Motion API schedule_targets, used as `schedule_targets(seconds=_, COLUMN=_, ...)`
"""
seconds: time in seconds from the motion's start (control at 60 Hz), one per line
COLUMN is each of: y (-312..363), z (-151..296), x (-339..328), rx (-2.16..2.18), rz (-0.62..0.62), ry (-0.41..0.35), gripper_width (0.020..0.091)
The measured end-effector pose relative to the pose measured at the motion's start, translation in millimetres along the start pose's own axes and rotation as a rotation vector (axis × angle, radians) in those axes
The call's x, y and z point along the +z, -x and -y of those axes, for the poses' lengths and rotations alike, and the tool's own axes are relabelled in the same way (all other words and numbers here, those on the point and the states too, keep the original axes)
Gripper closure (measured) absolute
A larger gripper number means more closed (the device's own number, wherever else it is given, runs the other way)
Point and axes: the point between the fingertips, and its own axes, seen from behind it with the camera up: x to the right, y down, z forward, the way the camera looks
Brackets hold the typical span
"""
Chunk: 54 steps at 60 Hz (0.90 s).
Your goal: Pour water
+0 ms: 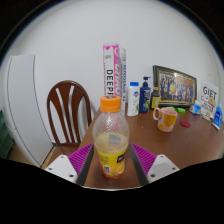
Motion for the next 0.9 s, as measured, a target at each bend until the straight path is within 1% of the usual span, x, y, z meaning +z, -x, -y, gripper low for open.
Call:
schedule_targets(seconds=0.067, y=0.6, z=-3.2, x=12.3, rx=0.009, rz=-0.007, ry=-0.008, gripper_width=0.0462)
schedule_targets(seconds=0.117, y=-2.1, z=-1.0, x=17.0, rx=0.009, rz=-0.007, ry=0.003, gripper_width=0.0592)
schedule_targets(seconds=0.133, y=-0.4, z=-2.8, x=18.3, rx=0.010, rz=-0.004, ry=-0.011, gripper_width=0.0634)
schedule_targets(seconds=0.167, y=0.2, z=-2.1, x=18.7, rx=0.007, rz=0.002, ry=-0.018, gripper_width=0.0640)
schedule_targets(seconds=0.183, y=0.9, z=-1.9, x=19.0, rx=0.002, rz=0.007, ry=-0.019, gripper_width=0.0656)
schedule_targets(seconds=0.2, y=1.1, z=-1.8, x=18.9, rx=-0.004, rz=0.012, ry=-0.020, gripper_width=0.0703)
schedule_targets(seconds=0.217, y=1.2, z=-1.7, x=19.0, rx=-0.007, rz=0.015, ry=-0.021, gripper_width=0.0709)
schedule_targets(seconds=0.25, y=2.9, z=-1.9, x=18.9, rx=-0.004, rz=0.027, ry=-0.020, gripper_width=0.0755)
schedule_targets(seconds=0.267, y=3.0, z=-0.1, x=19.9, rx=0.003, rz=0.034, ry=-0.016, gripper_width=0.0761)
schedule_targets(seconds=0.283, y=3.3, z=0.2, x=20.5, rx=0.009, rz=0.044, ry=-0.014, gripper_width=0.0787)
schedule_targets(seconds=0.317, y=4.1, z=1.1, x=20.7, rx=0.025, rz=0.063, ry=-0.007, gripper_width=0.0795)
schedule_targets(seconds=0.333, y=3.2, z=1.3, x=21.0, rx=0.029, rz=0.070, ry=-0.003, gripper_width=0.0834)
schedule_targets(seconds=0.433, y=-1.6, z=18.4, x=19.0, rx=0.069, rz=0.099, ry=-0.008, gripper_width=0.0835)
schedule_targets(seconds=0.533, y=-8.1, z=55.3, x=16.0, rx=0.204, rz=0.160, ry=-0.026, gripper_width=0.0836)
schedule_targets(seconds=0.767, y=-51.9, z=163.8, x=43.5, rx=0.778, rz=0.371, ry=-0.063, gripper_width=0.0838)
schedule_targets(seconds=0.9, y=-92.8, z=202.5, x=73.2, rx=1.101, rz=0.469, ry=-0.052, gripper_width=0.0835)
